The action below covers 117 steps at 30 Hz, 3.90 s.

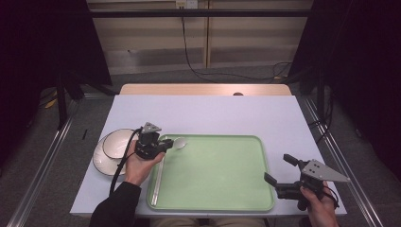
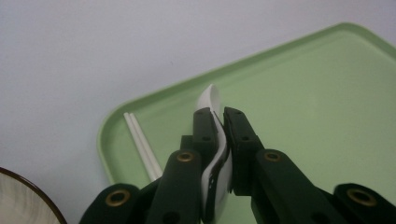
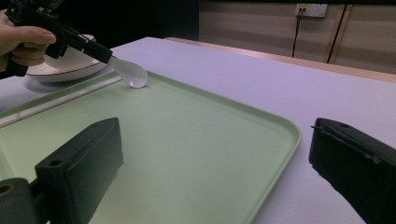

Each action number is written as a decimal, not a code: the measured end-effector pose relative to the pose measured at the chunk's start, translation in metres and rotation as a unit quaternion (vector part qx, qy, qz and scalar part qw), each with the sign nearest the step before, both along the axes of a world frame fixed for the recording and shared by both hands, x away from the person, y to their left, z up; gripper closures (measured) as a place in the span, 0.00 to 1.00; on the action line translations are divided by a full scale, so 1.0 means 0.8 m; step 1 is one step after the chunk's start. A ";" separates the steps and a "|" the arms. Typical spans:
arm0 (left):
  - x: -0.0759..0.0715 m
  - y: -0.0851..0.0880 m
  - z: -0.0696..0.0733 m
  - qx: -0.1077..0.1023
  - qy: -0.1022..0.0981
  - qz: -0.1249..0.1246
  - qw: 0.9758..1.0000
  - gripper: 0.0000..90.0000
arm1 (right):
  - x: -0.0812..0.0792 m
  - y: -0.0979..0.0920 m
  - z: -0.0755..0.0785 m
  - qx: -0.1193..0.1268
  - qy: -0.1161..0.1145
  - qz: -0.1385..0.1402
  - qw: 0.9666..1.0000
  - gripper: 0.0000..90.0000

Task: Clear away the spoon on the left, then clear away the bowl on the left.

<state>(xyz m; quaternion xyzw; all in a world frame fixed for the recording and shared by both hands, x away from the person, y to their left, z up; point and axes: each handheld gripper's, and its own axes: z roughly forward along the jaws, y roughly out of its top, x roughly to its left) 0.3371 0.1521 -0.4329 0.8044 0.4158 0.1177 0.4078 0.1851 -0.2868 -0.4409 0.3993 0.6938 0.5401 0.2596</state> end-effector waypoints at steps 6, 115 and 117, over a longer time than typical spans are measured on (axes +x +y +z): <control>-0.004 -0.003 -0.006 0.013 0.003 -0.002 1.000 0.94 | 0.000 0.000 0.001 0.000 0.002 0.001 1.000 0.03; -0.060 0.072 0.012 -0.028 -0.080 -0.004 0.996 0.05 | 0.001 -0.001 0.002 0.004 0.000 -0.001 1.000 0.03; -0.062 0.079 0.019 -0.023 -0.086 -0.005 0.996 0.05 | 0.001 0.000 0.002 0.004 0.000 0.001 1.000 0.03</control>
